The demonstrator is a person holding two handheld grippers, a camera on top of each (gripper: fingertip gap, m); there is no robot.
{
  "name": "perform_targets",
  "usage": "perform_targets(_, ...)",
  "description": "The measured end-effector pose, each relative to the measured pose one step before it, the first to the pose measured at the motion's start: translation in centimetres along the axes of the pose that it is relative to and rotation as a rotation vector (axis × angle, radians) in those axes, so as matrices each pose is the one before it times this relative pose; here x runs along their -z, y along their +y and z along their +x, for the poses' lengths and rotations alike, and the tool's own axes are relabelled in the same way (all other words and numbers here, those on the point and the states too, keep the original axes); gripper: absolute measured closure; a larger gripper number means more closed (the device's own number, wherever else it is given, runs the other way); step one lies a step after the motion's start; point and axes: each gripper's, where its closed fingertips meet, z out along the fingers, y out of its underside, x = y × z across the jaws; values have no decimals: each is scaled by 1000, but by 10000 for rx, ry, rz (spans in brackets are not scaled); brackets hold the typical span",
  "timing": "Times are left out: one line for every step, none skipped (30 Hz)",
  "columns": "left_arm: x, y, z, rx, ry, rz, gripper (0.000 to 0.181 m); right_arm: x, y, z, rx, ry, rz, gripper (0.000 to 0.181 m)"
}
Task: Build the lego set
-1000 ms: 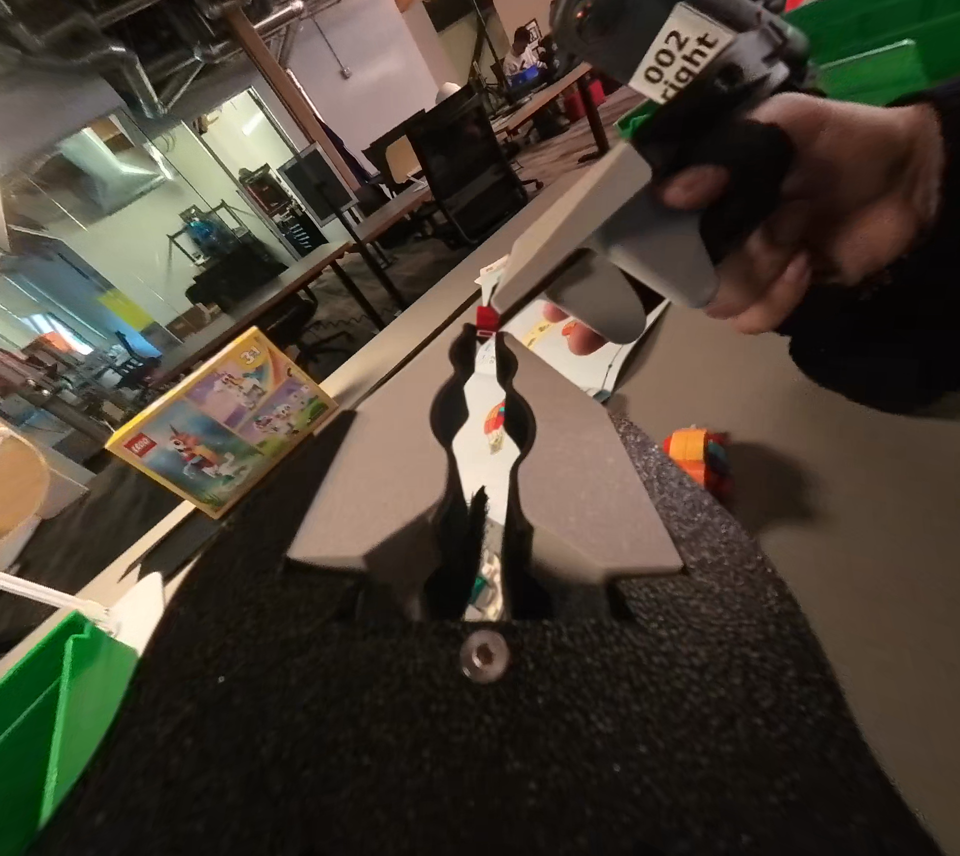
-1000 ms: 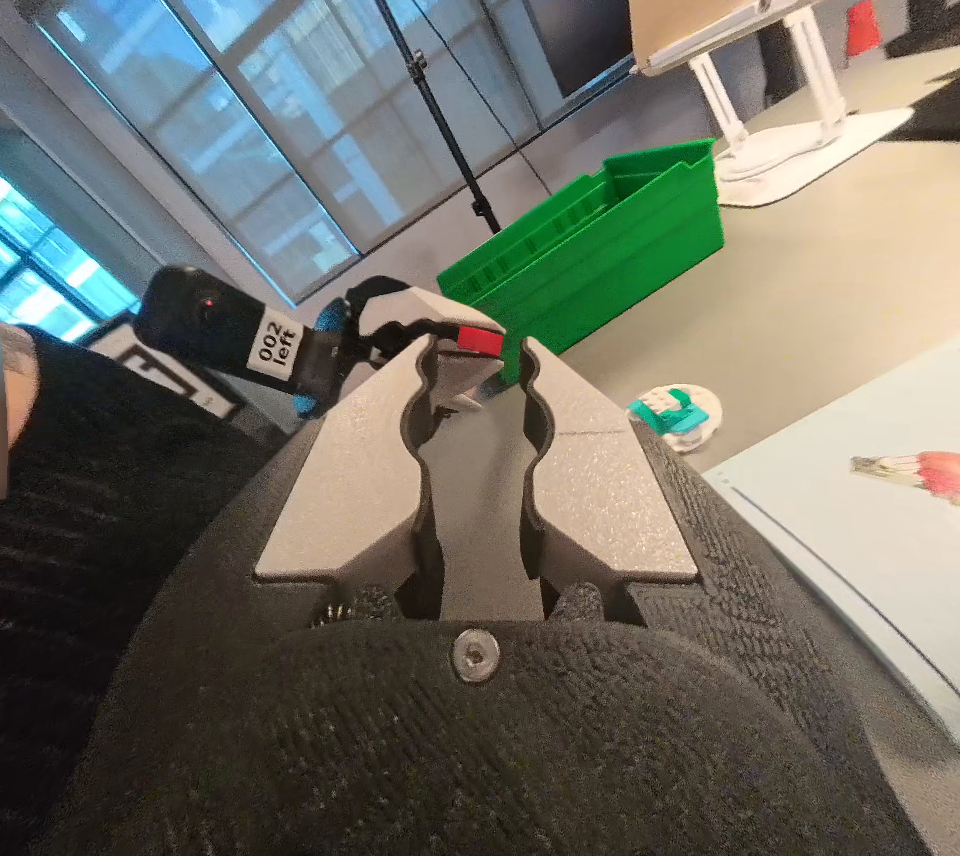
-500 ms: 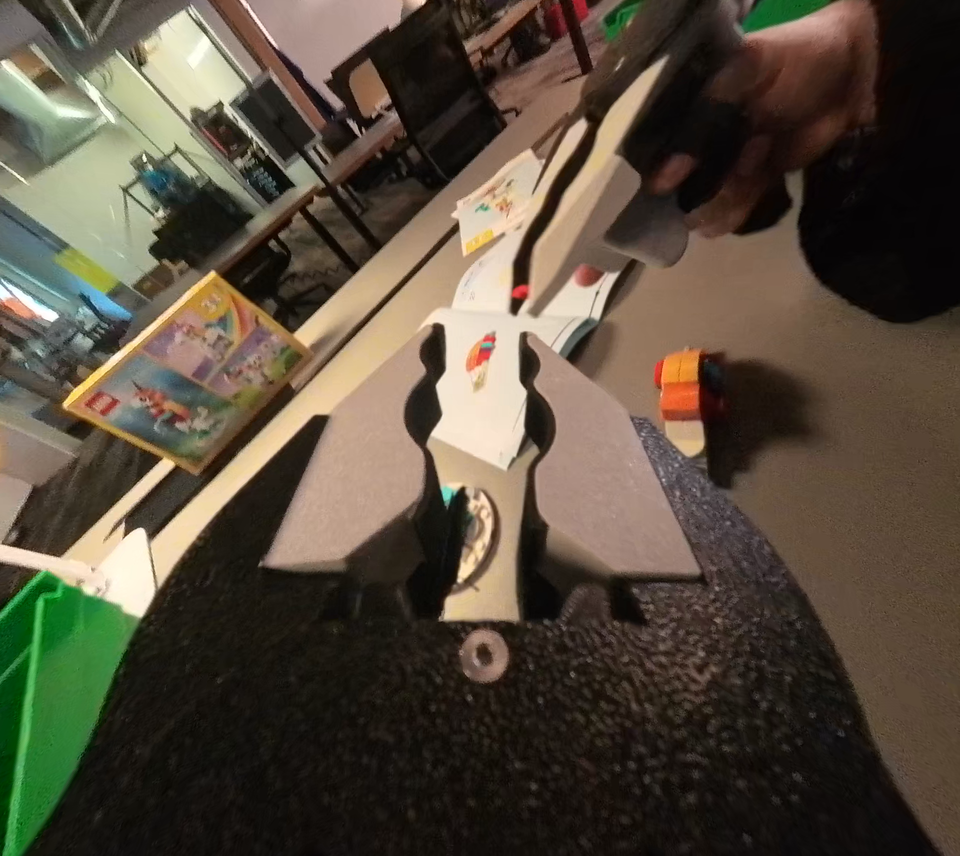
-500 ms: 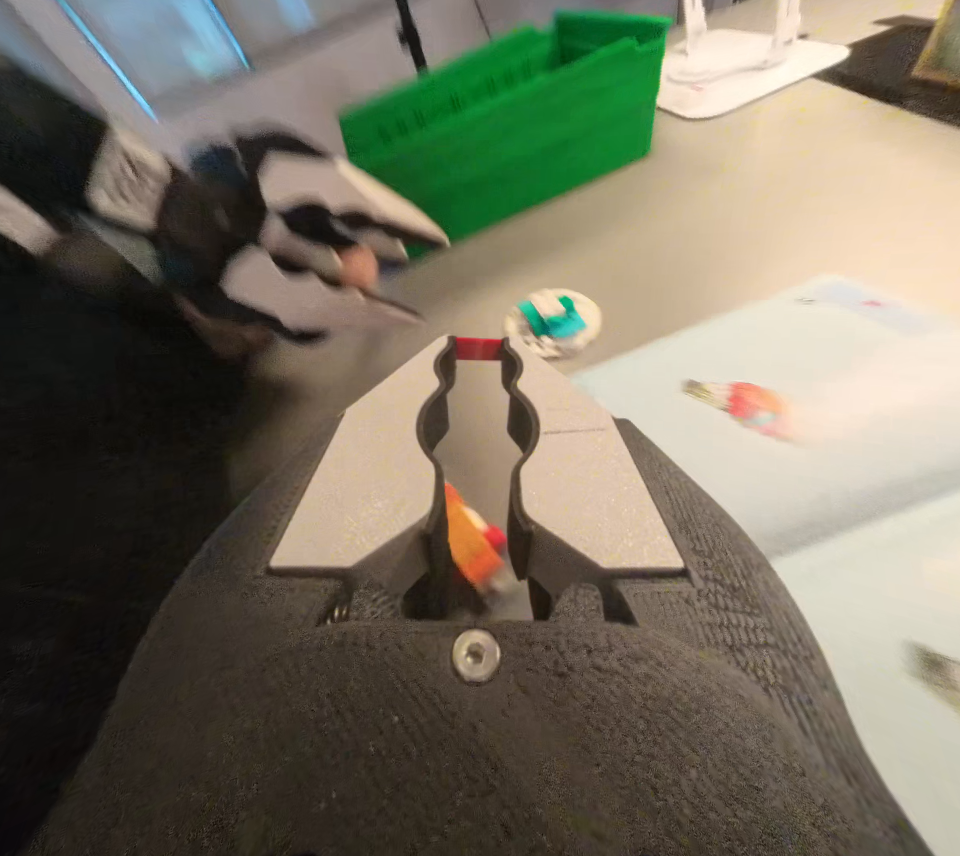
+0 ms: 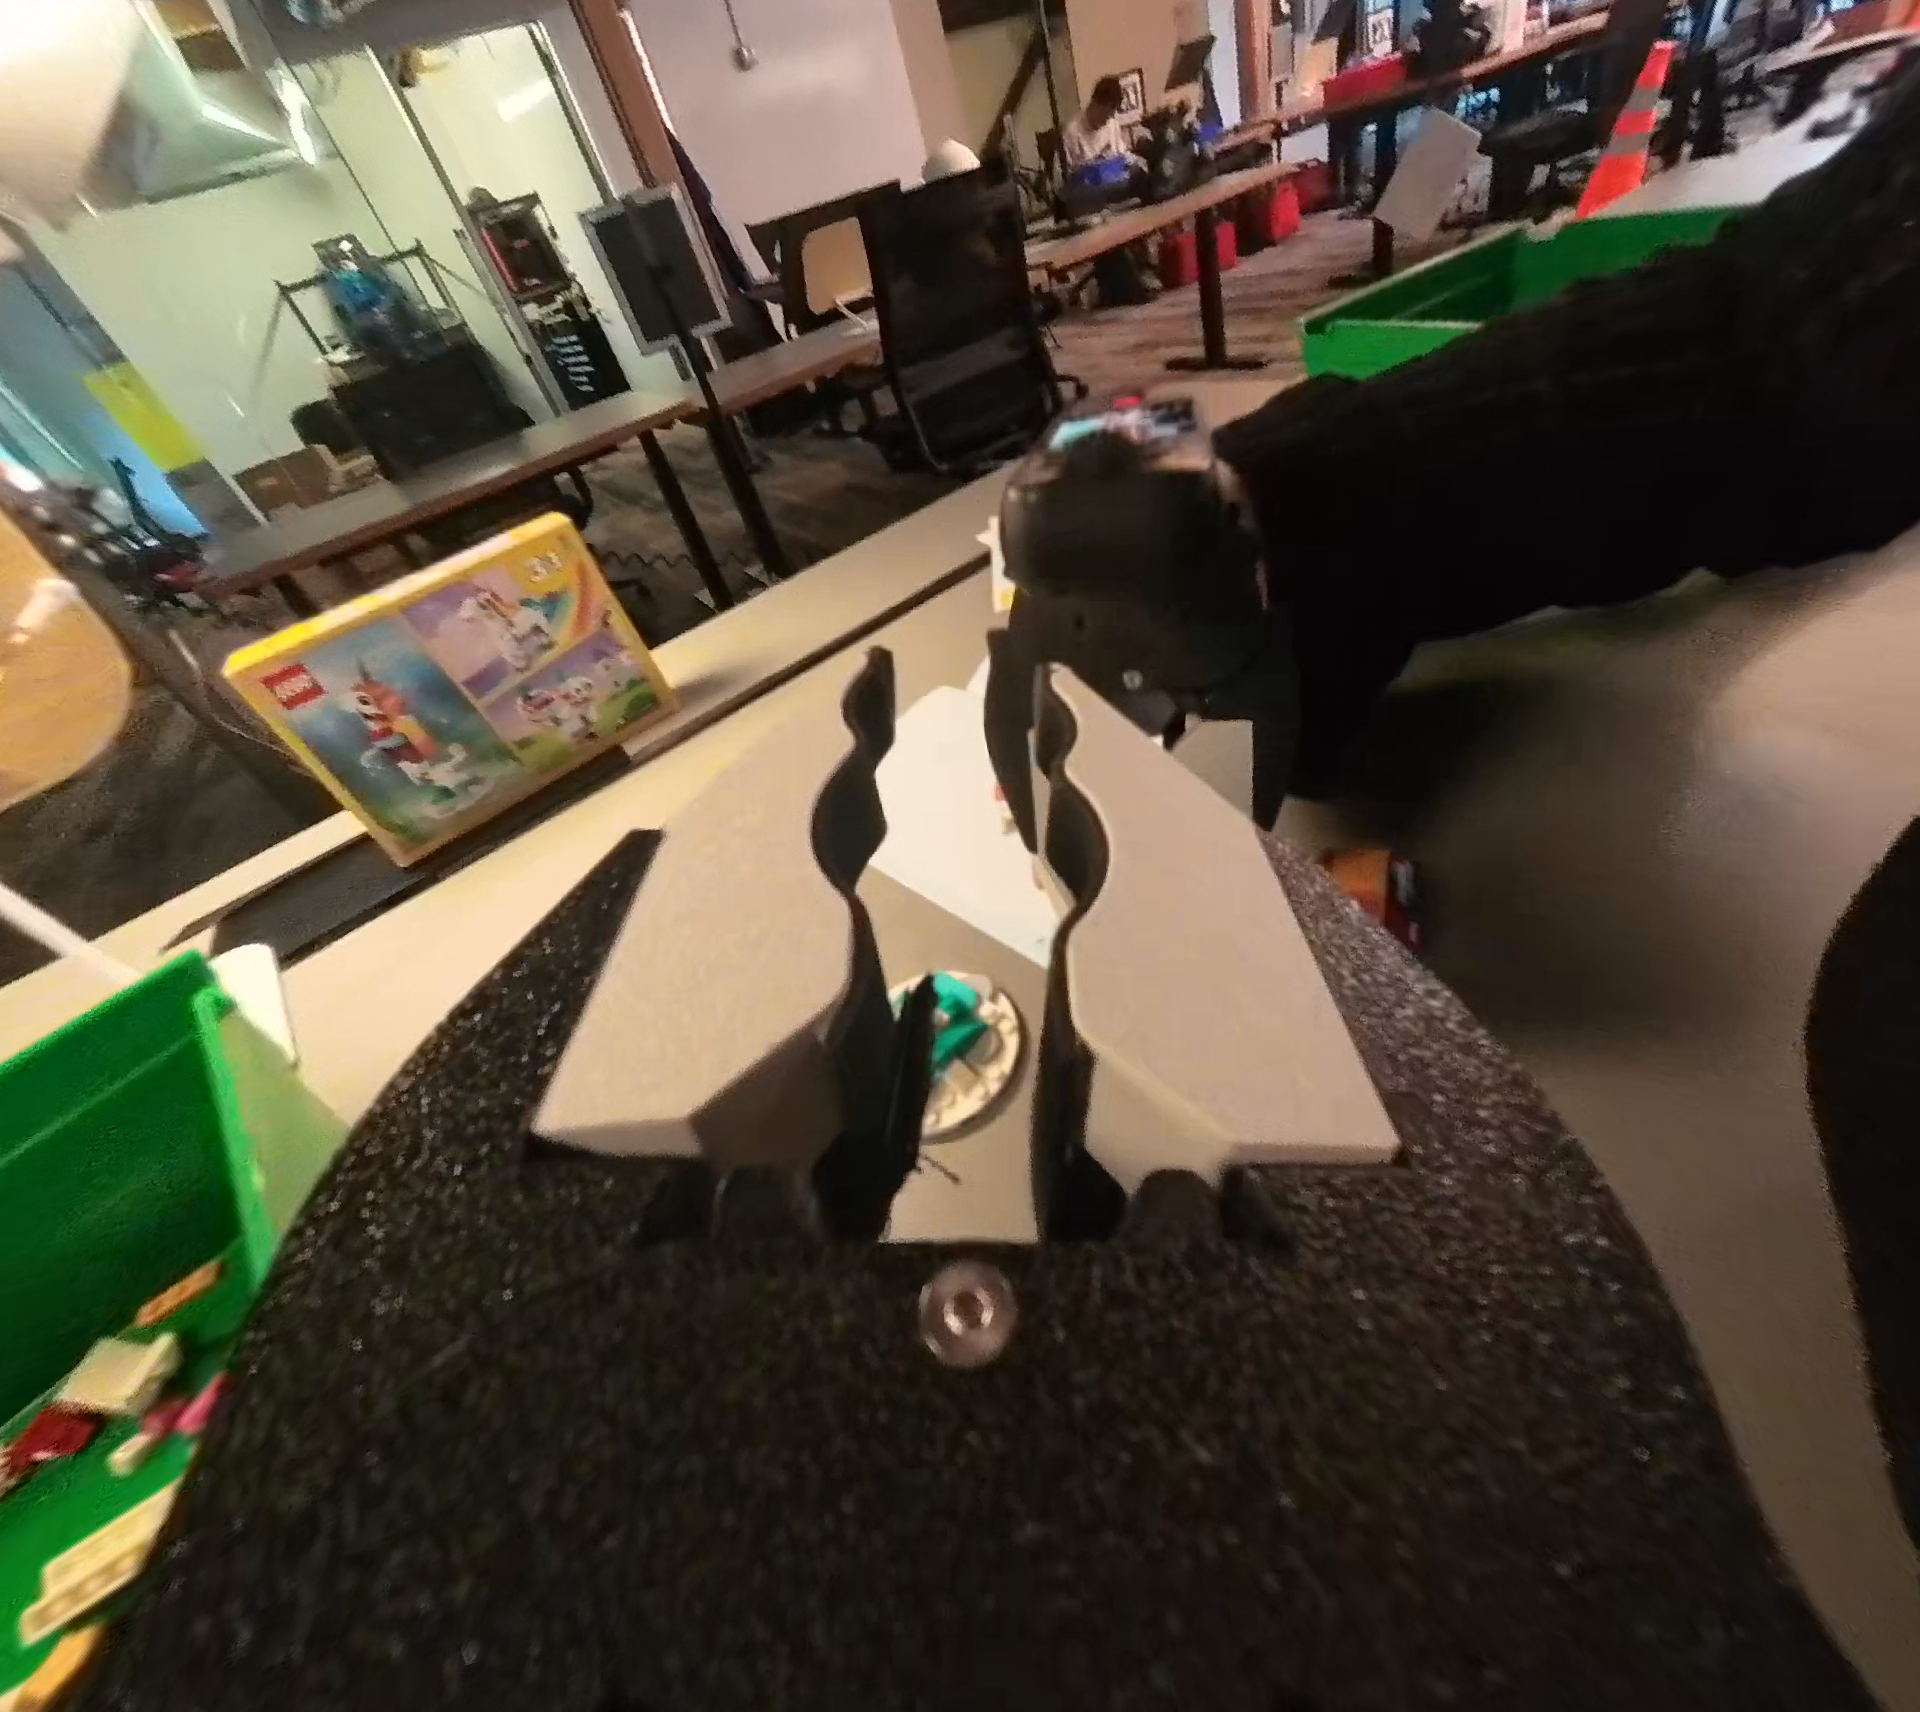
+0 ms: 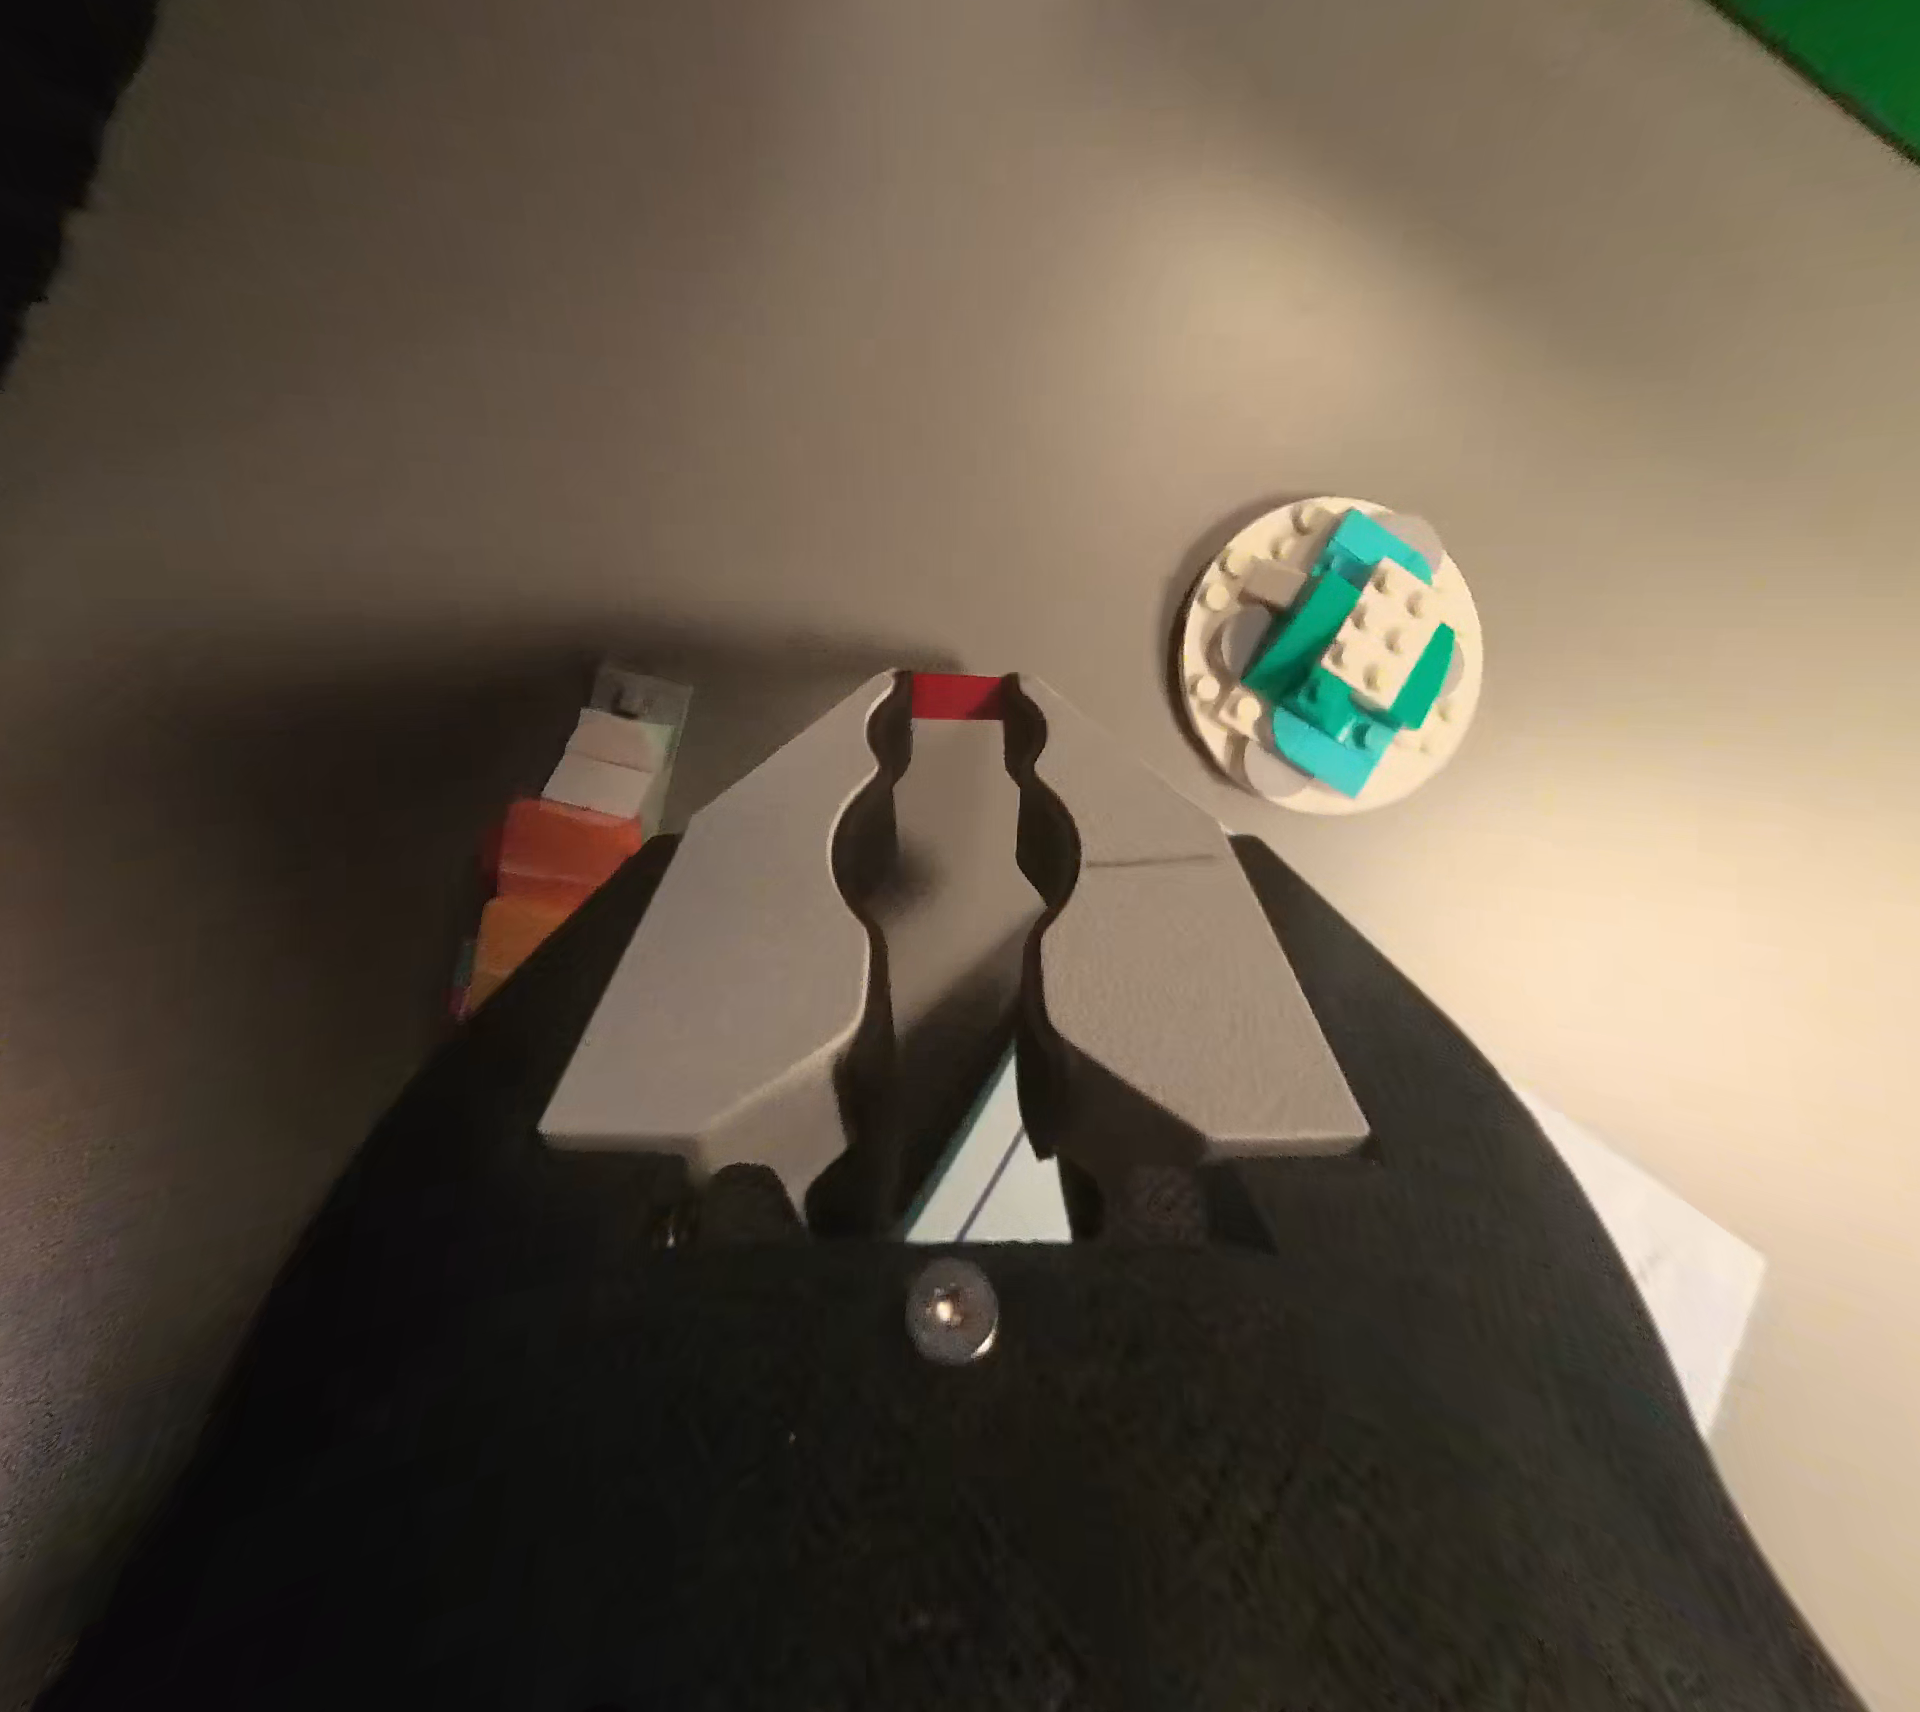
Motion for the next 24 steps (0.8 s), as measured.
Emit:
perform_targets(388,-362,-345,-3,-81,168,157,-164,-18,35,129,-206,-98,166)
perform_targets(297,-235,-319,29,-89,149,158,-163,49,100,128,-136,-104,166)
perform_targets(209,-71,-261,54,-67,98,159,-148,82,70,111,-119,-104,166)
perform_targets(99,91,-165,77,-14,38,159,-67,-60,-17,70,-147,-14,166)
perform_targets(32,175,-111,98,10,-1,159,-6,-11,37,63,-91,-56,166)
perform_targets(-12,232,-63,87,31,-18,159,-17,69,21,76,-65,-98,166)
perform_targets(-35,262,-35,56,27,-35,159,10,51,25,70,-53,-91,166)
perform_targets(-39,286,-42,14,9,-40,159,1,8,12,62,-46,-72,165)
perform_targets(-67,312,-38,12,11,-59,159,5,14,-6,59,-44,-80,166)
perform_targets(-75,310,-29,47,22,-75,159,0,23,-4,67,-43,-97,165)
perform_targets(-64,231,12,70,40,-56,159,18,32,33,78,-6,-98,164)
perform_targets(-47,121,57,61,58,-19,159,19,30,40,90,-1,-99,162)
perform_targets(-27,54,56,23,53,2,160,18,24,17,90,0,-85,160)
perform_targets(-14,57,34,-17,29,-13,160,13,11,10,77,2,-71,159)
perform_targets(-11,61,-7,-43,8,-39,160,20,27,12,52,2,-78,157)
perform_targets(7,62,-3,-50,3,-42,160,36,82,-19,33,-3,-91,155)
perform_targets(21,56,7,-46,3,-31,160,65,120,-46,8,8,-85,153)
perform_targets(25,70,40,-40,7,-30,161,145,206,-29,-42,60,-80,150)
perform_targets(45,100,13,-23,-5,-40,160,299,170,0,-150,116,20,147)
perform_targets(66,140,-4,-7,-3,-56,160,474,130,-11,-291,142,138,146)
perform_targets(84,149,12,18,6,-59,160,655,95,-6,-428,187,252,144)
perform_targets(106,131,21,47,13,-42,160,794,78,-24,-533,228,370,142)
perform_targets(108,107,47,66,33,-22,161,879,-10,-37,-600,269,507,139)
perform_targets(86,125,157,79,105,-21,161,916,-202,-93,-677,274,670,134)
